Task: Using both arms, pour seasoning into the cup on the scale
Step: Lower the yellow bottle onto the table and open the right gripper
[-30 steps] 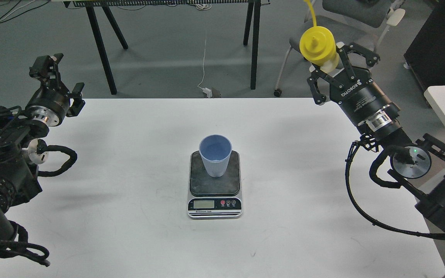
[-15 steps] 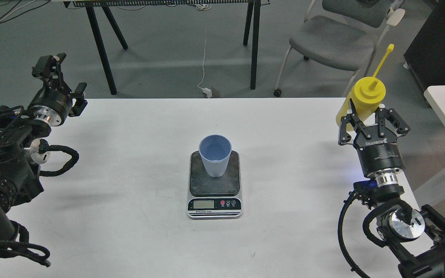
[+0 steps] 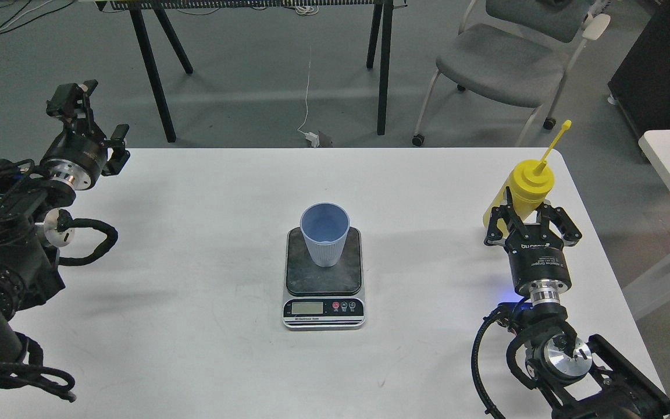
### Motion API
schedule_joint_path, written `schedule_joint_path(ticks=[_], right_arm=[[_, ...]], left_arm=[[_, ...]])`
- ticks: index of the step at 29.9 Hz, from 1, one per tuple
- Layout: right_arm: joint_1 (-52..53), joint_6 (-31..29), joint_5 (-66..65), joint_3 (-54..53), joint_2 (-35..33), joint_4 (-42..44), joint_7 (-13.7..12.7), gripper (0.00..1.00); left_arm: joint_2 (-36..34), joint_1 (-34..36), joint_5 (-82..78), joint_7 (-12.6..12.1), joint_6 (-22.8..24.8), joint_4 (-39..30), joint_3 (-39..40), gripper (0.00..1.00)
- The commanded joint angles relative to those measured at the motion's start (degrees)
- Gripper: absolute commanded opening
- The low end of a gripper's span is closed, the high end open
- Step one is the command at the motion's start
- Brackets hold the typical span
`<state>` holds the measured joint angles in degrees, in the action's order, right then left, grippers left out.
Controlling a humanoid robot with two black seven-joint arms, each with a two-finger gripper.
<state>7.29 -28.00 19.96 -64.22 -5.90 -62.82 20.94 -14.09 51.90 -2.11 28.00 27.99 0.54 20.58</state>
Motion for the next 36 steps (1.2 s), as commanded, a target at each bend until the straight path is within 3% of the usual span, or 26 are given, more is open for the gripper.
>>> schedule_joint_path(ticks=[1,19,29,32,34,36], right_arm=[[0.9,0.0,0.0,-0.6,0.2,0.6,0.2,0.24],[1.0,0.0,-0.2,2.3,4.0,4.8,0.2,0.26],[1.1,0.0,-0.9,2.3,4.5,7.1,0.6,0.41],[1.1,0.0,-0.9,2.3,4.5,7.1,0.7,0.52],[0.8,0.0,-0.9,2.3,4.4,6.8,0.6,0.80],[0.7,0.0,-0.9,2.4,4.3,6.8,0.6,0.88]], left_arm=[[0.7,0.0,-0.1,0.0,0.0,0.0,-0.2,0.99],[1.0,-0.2,-0.1,0.0,0.0,0.1,-0.3,0.99],[0.9,0.0,-0.1,0.0,0.0,0.1,-0.3,0.99],[0.9,0.0,-0.1,0.0,0.0,0.1,-0.3,0.99],[0.9,0.0,-0.1,0.0,0.0,0.1,-0.3,0.99],[0.8,0.0,-0.1,0.0,0.0,0.2,-0.3,0.99]])
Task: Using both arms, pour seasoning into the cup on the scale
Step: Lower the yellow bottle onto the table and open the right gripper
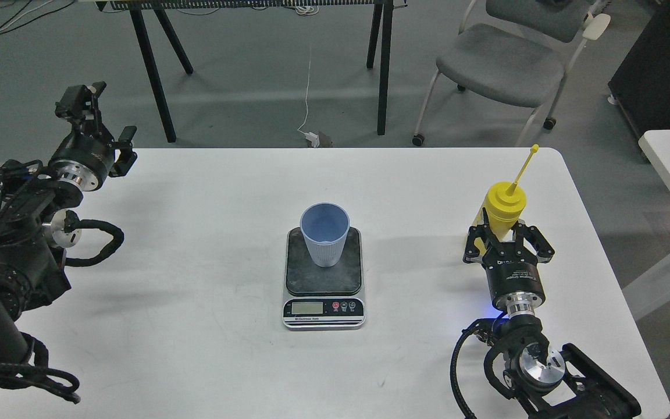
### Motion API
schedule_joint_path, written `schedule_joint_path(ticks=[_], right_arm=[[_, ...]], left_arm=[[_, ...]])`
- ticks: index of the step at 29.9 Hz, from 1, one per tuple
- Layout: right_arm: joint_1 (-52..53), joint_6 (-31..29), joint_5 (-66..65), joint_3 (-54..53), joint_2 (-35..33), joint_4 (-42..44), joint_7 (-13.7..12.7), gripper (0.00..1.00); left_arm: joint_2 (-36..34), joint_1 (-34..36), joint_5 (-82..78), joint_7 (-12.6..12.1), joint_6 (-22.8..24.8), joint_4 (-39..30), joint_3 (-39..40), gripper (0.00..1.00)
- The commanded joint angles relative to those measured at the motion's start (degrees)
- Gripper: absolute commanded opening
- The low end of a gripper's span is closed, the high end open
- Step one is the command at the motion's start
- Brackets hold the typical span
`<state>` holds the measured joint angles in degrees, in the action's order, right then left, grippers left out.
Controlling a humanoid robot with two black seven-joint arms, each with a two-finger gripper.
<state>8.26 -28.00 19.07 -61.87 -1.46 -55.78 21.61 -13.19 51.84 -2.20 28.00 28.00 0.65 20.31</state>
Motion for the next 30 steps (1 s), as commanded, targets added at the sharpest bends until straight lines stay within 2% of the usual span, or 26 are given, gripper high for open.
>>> schedule_joint_path(ticks=[1,13,16,19,24,30], right_arm=[[-0.3,0.0,0.0,0.1,-0.1,-0.2,-0.2,0.93],[-0.8,0.0,0.0,1.2,-0.3,-0.8,-0.2,0.99],[-2.6,0.0,0.0,1.2,-0.6,-4.1,-0.3,0.99],[-6.8,0.0,-0.3,2.5,-1.1,-10.9,-0.3,0.99],[-11.2,0.0,-0.4,3.4,-7.3,-17.7,-0.1,0.99],[-18.0,0.0,-0.3,1.6,-15.0,-21.0,0.0,0.99]], left_arm=[[-0.1,0.0,0.0,0.0,0.0,0.0,0.0,0.99],[0.0,0.1,0.0,0.0,0.0,0.0,0.0,0.99],[-0.1,0.0,0.0,0.0,0.0,0.1,0.0,0.99],[-0.2,0.1,0.0,0.0,0.0,0.1,0.0,0.99],[0.1,0.1,0.0,0.0,0.0,0.1,0.0,0.99],[0.1,0.1,0.0,0.0,0.0,0.0,0.0,0.99]])
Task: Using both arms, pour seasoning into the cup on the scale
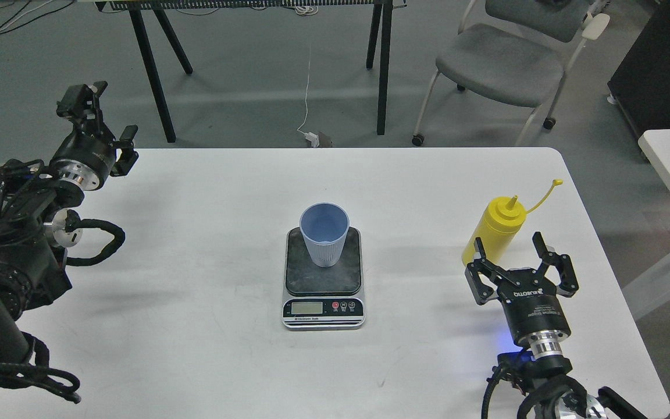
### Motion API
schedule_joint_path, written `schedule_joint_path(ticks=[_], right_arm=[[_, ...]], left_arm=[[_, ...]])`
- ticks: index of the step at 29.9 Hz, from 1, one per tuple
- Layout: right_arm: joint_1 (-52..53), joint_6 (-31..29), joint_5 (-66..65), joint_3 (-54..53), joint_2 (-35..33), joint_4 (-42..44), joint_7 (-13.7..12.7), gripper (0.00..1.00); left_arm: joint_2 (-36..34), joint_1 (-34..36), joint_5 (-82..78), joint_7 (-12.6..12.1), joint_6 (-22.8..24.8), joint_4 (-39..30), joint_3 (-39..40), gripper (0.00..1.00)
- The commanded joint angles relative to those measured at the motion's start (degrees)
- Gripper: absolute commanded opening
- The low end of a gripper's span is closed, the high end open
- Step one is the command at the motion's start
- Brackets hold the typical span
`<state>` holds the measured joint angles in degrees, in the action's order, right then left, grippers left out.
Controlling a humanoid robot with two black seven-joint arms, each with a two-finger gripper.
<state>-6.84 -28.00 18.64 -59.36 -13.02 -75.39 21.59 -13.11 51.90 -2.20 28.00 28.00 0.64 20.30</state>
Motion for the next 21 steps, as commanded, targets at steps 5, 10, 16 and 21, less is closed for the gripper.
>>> schedule_joint_path(ticks=[5,10,16,21], right_arm=[[-6.3,0.0,-0.1,-1.8,-11.3,-1.3,-0.1,0.99],[-0.5,0.0,-0.1,-5.9,-23.3,7.5,-0.8,0.99],[19.1,0.0,-8.2,0.8,-36.5,23.6,-2.3,0.99],[43.5,0.0,-16.4,15.8,-32.3,35.9,-6.1,0.99]], left_arm=[[0.0,0.0,0.0,0.0,0.0,0.0,0.1,0.99],[0.0,0.0,0.0,0.0,0.0,0.0,0.1,0.99],[0.1,0.9,0.1,0.0,0.0,-0.1,0.4,0.99],[0.7,1.8,0.1,0.0,0.0,-0.1,0.6,0.99]])
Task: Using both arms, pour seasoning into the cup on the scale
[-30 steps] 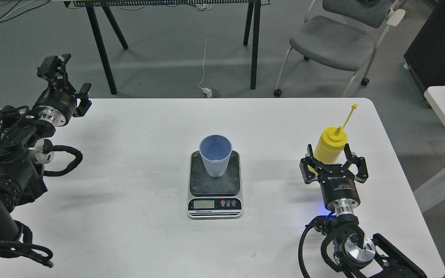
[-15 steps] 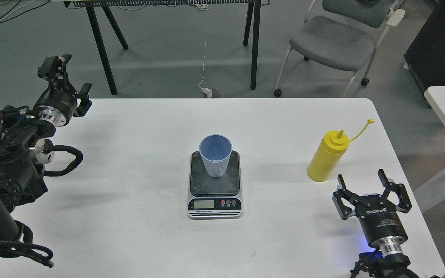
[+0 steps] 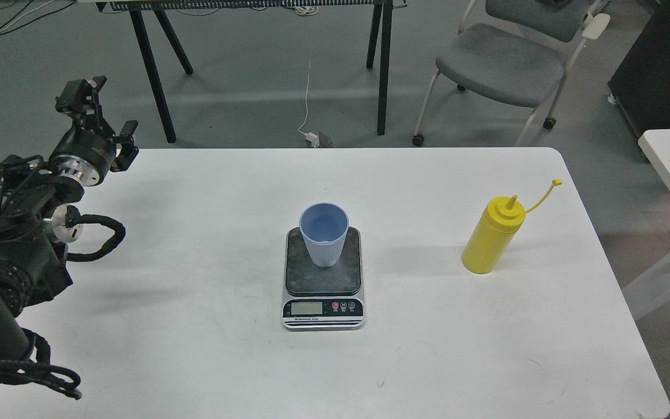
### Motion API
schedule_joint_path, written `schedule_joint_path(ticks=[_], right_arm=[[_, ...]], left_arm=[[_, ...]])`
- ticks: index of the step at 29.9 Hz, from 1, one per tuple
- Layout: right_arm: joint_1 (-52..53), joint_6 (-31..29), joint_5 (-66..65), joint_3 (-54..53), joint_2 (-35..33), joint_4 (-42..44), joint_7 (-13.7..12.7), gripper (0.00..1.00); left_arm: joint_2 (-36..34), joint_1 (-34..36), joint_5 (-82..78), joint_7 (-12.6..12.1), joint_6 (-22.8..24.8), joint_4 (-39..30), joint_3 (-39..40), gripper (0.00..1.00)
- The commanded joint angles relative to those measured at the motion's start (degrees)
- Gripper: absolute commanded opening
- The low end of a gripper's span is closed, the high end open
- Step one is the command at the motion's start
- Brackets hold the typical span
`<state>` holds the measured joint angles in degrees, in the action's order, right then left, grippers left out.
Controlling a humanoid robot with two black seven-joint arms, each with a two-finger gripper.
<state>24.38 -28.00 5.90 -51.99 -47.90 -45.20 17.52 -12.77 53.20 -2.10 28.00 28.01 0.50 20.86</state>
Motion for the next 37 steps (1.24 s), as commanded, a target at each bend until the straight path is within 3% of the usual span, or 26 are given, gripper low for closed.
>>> schedule_joint_path(ticks=[1,7,17,25,37], right_arm=[[16.0,0.0,-3.8,12.0,3.9,7.0,-2.2,0.99],[27.2,0.0,-3.6,21.1,14.2,8.8,-2.1,0.99],[21.7,0.0,-3.4,13.7,23.7,3.8,-1.5,0.99],[19.2,0.0,-3.5,12.8,22.8,4.2,-1.5,0.99],[19.0,0.0,-3.5,9.8,16.5,4.8,-1.7,0.99]], left_arm=[[0.6,0.8,0.0,0.0,0.0,0.0,0.0,0.99],[0.6,1.9,0.0,0.0,0.0,0.0,-0.1,0.99],[0.5,5.9,-0.5,0.0,0.0,-0.1,-0.6,0.99],[0.3,8.6,-0.7,0.0,0.0,-0.1,-0.6,0.99],[-0.1,7.4,-0.9,0.0,0.0,-0.2,-0.7,0.99]])
